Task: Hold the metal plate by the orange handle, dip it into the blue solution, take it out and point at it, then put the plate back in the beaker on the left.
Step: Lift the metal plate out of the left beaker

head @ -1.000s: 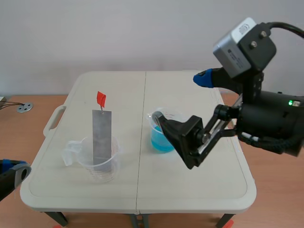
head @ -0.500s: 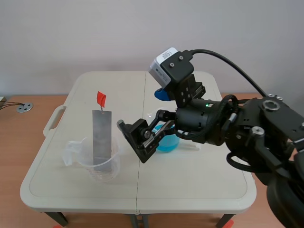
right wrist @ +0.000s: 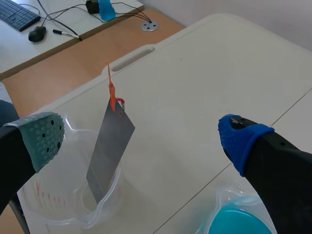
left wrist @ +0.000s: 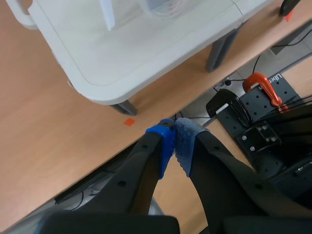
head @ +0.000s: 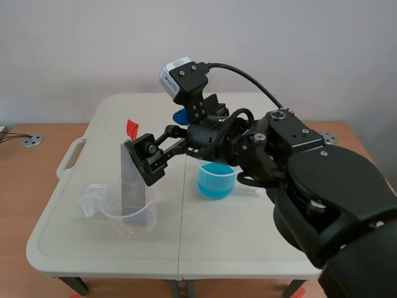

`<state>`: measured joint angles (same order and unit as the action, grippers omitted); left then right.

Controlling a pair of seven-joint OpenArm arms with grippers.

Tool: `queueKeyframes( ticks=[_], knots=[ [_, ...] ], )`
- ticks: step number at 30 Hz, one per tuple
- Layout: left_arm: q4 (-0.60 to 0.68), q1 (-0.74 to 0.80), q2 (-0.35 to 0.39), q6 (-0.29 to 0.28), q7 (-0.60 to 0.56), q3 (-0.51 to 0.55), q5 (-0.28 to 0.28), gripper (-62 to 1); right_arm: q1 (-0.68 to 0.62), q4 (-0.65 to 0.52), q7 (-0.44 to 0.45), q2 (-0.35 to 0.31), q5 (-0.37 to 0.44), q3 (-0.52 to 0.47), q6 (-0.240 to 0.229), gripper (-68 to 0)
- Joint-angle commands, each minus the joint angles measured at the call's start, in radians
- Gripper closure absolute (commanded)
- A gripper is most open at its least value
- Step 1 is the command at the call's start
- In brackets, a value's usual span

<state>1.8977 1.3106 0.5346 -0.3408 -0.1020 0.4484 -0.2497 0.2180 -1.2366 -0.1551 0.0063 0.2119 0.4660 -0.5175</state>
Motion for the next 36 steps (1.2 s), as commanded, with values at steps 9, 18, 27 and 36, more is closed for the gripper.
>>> queueKeyframes(
  ticks=[9,18,27,36],
  knots=[
    [0.005,0.005,-0.002,-0.002,-0.009,0.004,0.008,-1.5,0.08,0.08,0.029,0.086,-0.049,0.023,-0.007,-66.3],
    [0.005,0.005,-0.002,-0.002,-0.01,0.004,0.008,-1.5,0.098,0.156,0.094,0.125,-0.097,0.081,-0.006,-66.3],
    [0.005,0.004,-0.002,-0.002,-0.003,0.004,0.008,-1.5,0.095,0.159,0.102,0.124,-0.1,0.088,-0.003,-64.6],
    [0.005,0.005,-0.002,-0.002,-0.002,0.004,0.035,-1.5,0.095,0.159,0.102,0.124,-0.1,0.088,-0.003,-42.3]
  ],
)
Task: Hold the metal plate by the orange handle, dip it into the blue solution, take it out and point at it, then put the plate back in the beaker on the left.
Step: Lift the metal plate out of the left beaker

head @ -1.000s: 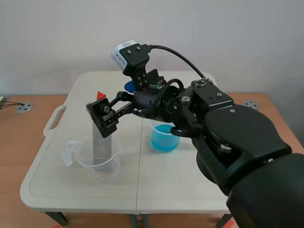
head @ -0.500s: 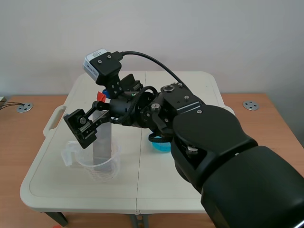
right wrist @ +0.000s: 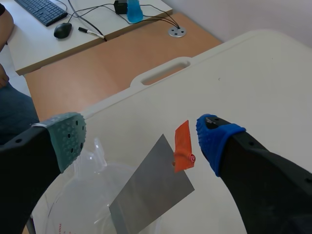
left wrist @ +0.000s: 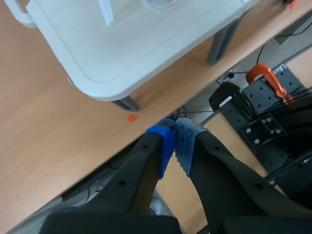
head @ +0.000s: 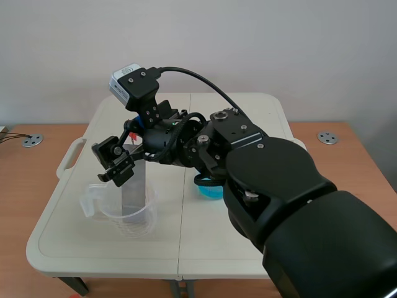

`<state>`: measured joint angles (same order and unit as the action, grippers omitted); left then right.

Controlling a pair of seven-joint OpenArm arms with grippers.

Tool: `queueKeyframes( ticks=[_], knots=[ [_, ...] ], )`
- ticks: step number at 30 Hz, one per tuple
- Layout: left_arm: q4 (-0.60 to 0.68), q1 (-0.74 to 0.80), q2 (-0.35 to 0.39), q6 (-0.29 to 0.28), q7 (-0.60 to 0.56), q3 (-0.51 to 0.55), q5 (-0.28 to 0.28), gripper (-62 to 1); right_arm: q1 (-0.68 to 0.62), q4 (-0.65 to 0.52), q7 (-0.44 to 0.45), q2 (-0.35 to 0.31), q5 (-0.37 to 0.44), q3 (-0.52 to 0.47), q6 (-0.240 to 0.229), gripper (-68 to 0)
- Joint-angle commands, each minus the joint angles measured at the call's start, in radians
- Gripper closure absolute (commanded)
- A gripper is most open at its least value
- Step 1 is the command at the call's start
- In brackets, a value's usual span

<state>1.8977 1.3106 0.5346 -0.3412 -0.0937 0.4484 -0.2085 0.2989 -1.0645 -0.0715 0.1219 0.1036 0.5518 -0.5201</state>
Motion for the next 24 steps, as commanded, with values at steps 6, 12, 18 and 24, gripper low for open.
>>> queueKeyframes(
  ticks=[6,12,18,24],
  knots=[
    [0.005,0.005,-0.002,-0.002,-0.01,0.003,-0.007,-1.5,0.014,-0.013,0.023,0.008,0.008,0.002,0.0,-25.7],
    [0.005,0.005,-0.002,-0.002,-0.01,0.003,-0.007,-1.5,0.014,-0.013,0.023,0.008,0.008,0.002,-0.001,-11.1],
    [0.005,0.005,-0.002,-0.002,-0.011,0.003,-0.007,-1.5,0.014,-0.013,0.038,0.008,0.008,0.002,-0.005,-1.3],
    [0.005,0.005,-0.002,-0.002,-0.011,0.003,-0.007,-1.5,0.013,-0.013,0.077,0.008,0.008,0.002,-0.076,-1.3]
  ],
)
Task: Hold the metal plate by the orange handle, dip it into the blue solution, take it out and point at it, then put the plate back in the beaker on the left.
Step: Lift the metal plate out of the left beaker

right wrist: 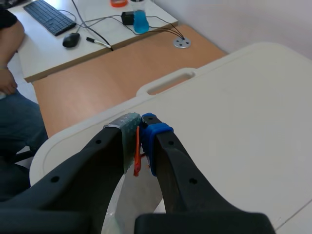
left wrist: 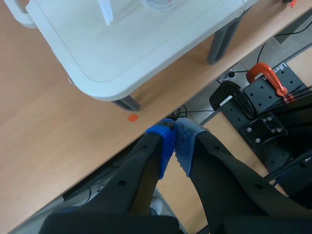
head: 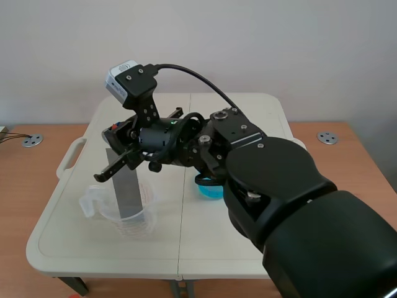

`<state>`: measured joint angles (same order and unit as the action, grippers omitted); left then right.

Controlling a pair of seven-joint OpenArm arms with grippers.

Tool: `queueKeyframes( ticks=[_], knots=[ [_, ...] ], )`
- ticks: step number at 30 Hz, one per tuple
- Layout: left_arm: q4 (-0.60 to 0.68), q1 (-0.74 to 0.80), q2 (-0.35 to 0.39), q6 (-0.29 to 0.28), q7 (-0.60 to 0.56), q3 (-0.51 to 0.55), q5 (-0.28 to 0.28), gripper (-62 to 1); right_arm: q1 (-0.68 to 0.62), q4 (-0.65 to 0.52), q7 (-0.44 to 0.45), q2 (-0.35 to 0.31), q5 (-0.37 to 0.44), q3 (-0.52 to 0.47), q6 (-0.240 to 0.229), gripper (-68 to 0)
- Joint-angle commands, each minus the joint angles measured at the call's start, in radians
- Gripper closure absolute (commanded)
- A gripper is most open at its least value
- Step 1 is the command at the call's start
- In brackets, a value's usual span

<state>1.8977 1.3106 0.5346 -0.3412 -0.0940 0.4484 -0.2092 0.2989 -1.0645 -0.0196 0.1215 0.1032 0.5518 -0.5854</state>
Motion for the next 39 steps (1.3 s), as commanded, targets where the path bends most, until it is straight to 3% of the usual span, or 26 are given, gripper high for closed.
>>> queueKeyframes(
  ticks=[1,3,11,39],
  knots=[
    [0.005,0.005,-0.002,-0.002,-0.01,0.003,-0.006,-1.5,0.011,-0.014,0.033,0.008,0.009,0.002,-0.028,-1.3],
    [0.005,0.005,-0.002,-0.002,-0.01,0.003,-0.006,-1.5,0.007,-0.015,0.045,0.009,0.009,0.002,-0.066,-1.3],
    [0.005,0.005,-0.002,-0.002,-0.01,0.003,-0.006,-1.5,-0.062,-0.086,0.071,-0.011,0.004,0.002,-0.123,-1.3],
    [0.005,0.002,-0.002,-0.003,-0.01,0.003,-0.006,-1.5,-0.158,-0.454,0.047,-0.115,-0.007,-0.003,-0.123,-1.3]
  ],
)
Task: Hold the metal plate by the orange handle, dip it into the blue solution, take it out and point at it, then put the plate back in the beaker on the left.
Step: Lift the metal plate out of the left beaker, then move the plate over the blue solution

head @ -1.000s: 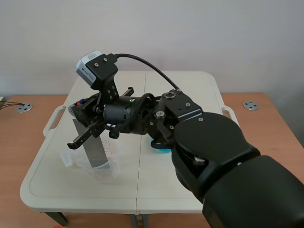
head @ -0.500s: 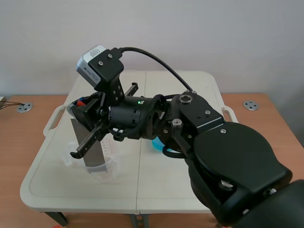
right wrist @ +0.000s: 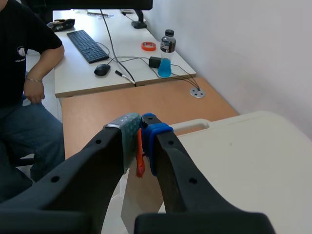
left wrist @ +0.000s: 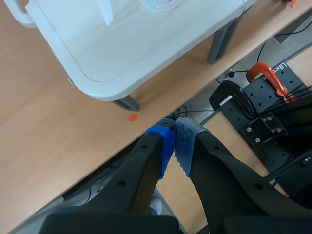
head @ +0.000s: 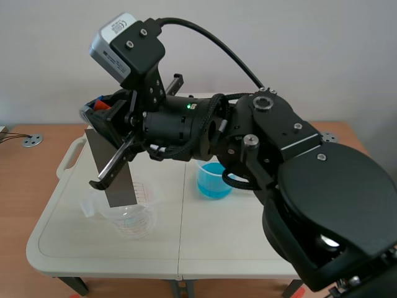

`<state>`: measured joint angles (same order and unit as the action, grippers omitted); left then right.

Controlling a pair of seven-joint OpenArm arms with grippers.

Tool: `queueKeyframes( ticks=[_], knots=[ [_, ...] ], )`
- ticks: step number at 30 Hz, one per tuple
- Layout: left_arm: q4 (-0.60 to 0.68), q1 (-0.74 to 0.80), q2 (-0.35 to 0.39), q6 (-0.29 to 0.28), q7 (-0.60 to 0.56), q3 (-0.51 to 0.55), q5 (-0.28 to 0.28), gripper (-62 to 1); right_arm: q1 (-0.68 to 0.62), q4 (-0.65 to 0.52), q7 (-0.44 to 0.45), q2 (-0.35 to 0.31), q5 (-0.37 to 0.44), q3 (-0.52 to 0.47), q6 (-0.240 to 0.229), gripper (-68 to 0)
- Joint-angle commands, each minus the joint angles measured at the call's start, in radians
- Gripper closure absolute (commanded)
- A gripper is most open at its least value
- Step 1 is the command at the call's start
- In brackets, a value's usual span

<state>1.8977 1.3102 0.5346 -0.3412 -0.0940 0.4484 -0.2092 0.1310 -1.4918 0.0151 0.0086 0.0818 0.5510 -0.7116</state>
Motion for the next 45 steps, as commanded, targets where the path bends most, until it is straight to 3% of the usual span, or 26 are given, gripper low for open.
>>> queueKeyframes(
  ticks=[1,9,24,35,45],
  knots=[
    [0.005,0.002,-0.002,-0.003,-0.011,0.003,-0.006,-1.5,0.01,-0.041,0.008,-0.006,0.014,-0.002,0.003,-1.3],
    [0.005,0.002,-0.002,-0.005,-0.011,0.003,-0.006,-1.5,0.003,-0.155,-0.013,-0.04,0.015,-0.016,0.004,-1.3],
    [0.005,0.002,-0.002,-0.005,-0.01,0.003,-0.006,-1.5,-0.004,-0.339,-0.04,-0.145,0.06,-0.182,0.003,-1.3],
    [0.005,0.002,-0.002,-0.005,-0.01,0.003,-0.006,-1.5,-0.003,-0.354,-0.061,-0.27,0.196,-0.331,-0.016,-1.3],
    [0.005,-0.054,-0.002,-0.013,-0.028,0.003,-0.006,-1.5,-0.003,-0.354,-0.086,-0.305,0.218,-0.41,-0.023,-1.3]
  ],
)
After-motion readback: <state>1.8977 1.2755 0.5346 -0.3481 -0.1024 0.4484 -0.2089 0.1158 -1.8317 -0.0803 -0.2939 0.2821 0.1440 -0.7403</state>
